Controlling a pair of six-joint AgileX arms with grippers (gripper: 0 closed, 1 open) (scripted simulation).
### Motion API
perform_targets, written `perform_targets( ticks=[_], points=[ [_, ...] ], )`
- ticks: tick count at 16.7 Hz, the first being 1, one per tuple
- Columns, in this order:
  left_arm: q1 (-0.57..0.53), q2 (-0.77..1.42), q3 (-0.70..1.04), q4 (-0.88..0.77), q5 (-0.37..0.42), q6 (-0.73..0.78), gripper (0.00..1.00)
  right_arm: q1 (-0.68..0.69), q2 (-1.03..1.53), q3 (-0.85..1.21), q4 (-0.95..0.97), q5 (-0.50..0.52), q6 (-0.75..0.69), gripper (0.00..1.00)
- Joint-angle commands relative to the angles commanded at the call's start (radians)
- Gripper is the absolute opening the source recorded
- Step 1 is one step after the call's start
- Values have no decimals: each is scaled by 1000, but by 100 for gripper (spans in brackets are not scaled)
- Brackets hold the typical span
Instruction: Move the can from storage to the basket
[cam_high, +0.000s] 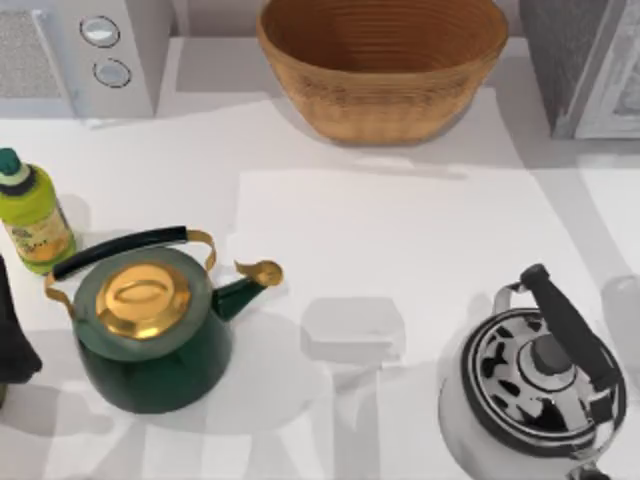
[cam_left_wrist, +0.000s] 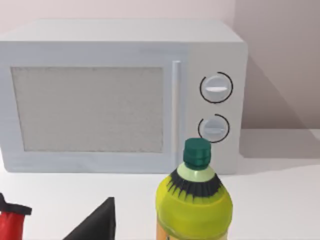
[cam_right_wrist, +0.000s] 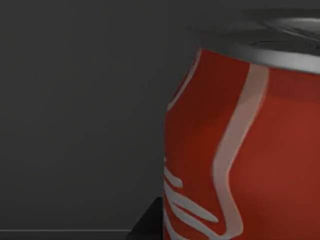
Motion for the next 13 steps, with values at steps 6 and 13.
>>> perform_targets(
  ticks=[6,13],
  points=[
    [0,0,0,0,0,0,100,105,-276,-109,-157,92,-1,0],
    [0,0,0,0,0,0,100,120,-315,-132,-184,107,1,0]
  ],
)
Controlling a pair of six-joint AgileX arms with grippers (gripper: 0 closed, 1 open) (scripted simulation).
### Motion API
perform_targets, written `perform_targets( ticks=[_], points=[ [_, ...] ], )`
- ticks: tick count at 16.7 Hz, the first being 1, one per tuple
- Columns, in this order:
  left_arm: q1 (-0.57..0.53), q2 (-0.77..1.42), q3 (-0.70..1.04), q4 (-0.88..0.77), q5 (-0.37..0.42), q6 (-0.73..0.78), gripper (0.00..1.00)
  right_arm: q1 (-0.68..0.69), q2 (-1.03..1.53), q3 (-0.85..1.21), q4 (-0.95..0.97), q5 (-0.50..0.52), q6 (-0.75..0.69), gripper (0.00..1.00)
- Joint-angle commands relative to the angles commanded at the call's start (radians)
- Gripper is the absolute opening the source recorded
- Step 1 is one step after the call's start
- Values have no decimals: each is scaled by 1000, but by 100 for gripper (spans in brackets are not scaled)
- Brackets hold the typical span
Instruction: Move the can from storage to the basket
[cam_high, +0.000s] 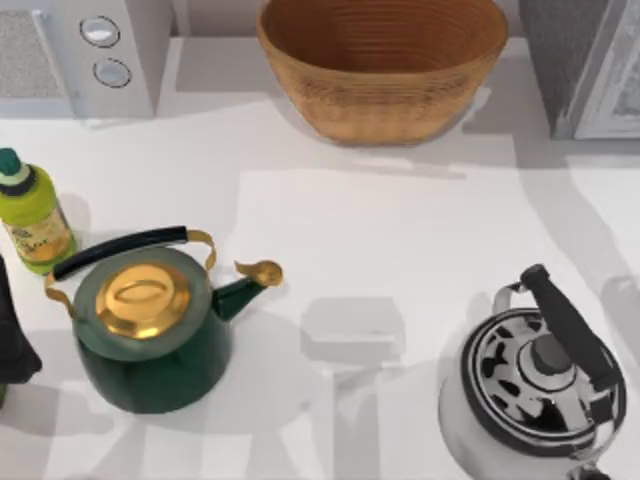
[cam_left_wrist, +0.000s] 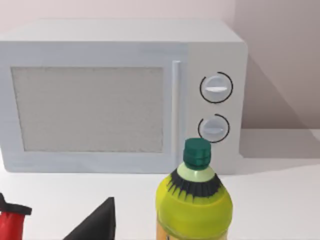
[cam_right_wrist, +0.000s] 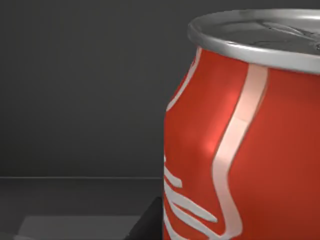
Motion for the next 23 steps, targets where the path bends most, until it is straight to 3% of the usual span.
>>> perform_targets(
  ticks=[5,9,23],
  points=[
    [0,0,0,0,0,0,100,-19,-87,-118,43,-24,-1,0],
    [0,0,0,0,0,0,100,-59,-246,-358,120,-66,-2,0],
    [0,0,0,0,0,0,100,-271,-1092,-1654,532,-286,-11,0]
  ],
)
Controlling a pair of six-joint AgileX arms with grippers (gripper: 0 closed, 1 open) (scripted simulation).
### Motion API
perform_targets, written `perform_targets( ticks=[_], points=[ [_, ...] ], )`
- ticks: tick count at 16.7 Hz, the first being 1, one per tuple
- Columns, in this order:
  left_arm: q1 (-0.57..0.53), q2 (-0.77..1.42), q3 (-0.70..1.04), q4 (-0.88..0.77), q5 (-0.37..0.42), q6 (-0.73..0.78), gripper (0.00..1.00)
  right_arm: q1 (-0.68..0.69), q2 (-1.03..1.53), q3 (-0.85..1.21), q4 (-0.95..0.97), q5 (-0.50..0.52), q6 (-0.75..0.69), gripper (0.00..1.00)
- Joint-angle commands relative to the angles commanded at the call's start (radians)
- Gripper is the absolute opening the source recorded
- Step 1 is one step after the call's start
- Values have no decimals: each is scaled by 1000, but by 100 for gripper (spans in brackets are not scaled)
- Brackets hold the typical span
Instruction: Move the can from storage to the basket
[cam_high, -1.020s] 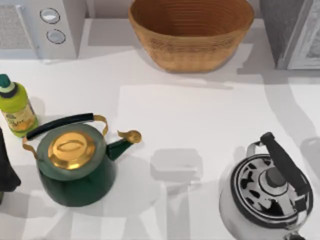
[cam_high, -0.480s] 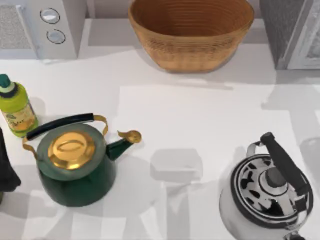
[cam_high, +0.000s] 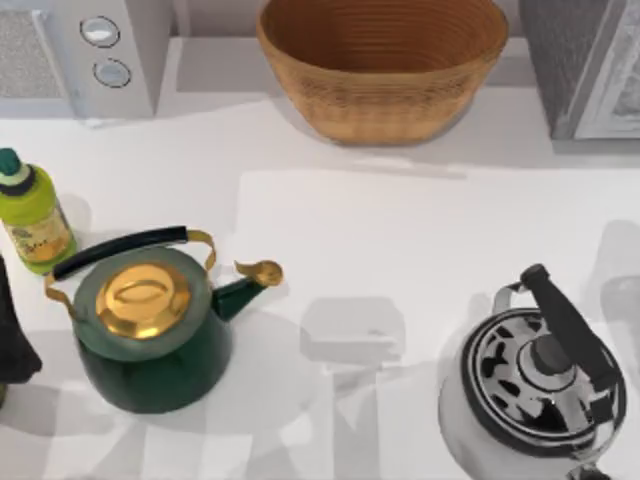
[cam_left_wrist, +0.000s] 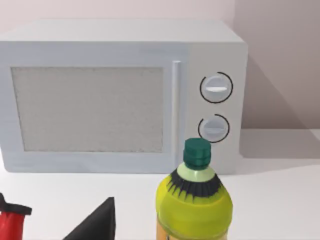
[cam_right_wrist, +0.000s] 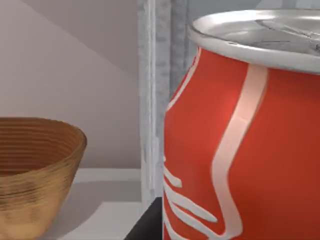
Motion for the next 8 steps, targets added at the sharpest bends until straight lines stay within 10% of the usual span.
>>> perform_targets(
  ticks=[8],
  points=[
    [0,0,0,0,0,0,100,-83,-336,-472,163,-88,-3,0]
  ],
)
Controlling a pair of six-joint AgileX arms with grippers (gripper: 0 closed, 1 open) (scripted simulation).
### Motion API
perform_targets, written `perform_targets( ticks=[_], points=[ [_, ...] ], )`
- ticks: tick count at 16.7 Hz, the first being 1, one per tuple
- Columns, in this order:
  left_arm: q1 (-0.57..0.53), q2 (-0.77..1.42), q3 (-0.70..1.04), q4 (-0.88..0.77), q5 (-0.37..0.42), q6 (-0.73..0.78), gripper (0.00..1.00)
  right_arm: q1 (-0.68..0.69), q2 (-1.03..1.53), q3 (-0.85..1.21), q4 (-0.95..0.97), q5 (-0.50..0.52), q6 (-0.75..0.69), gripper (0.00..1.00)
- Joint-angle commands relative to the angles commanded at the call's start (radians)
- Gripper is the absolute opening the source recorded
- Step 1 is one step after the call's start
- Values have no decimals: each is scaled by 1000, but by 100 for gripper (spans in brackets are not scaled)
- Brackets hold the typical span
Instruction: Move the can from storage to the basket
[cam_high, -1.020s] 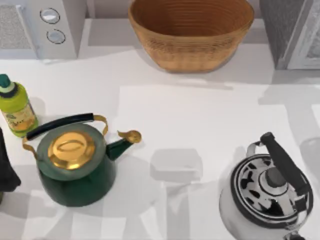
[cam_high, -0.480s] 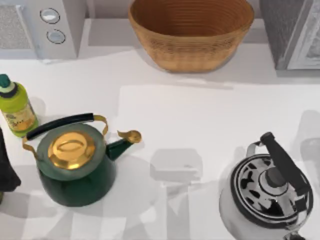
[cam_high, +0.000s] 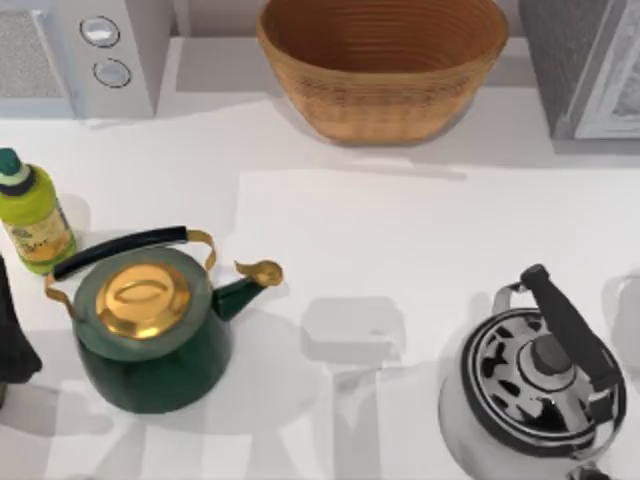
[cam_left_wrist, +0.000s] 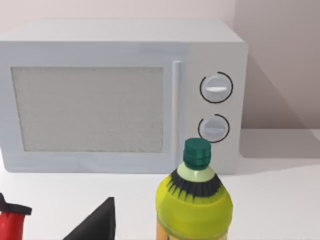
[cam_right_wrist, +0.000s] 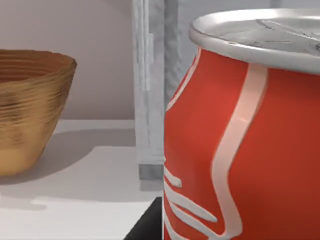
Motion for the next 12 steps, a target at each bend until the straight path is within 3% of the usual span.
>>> perform_targets(
  ticks=[8,12],
  points=[
    [0,0,0,0,0,0,100,3,5,-13,9,0,2,0],
    [0,0,0,0,0,0,100,51,151,123,62,43,5,0]
  ],
)
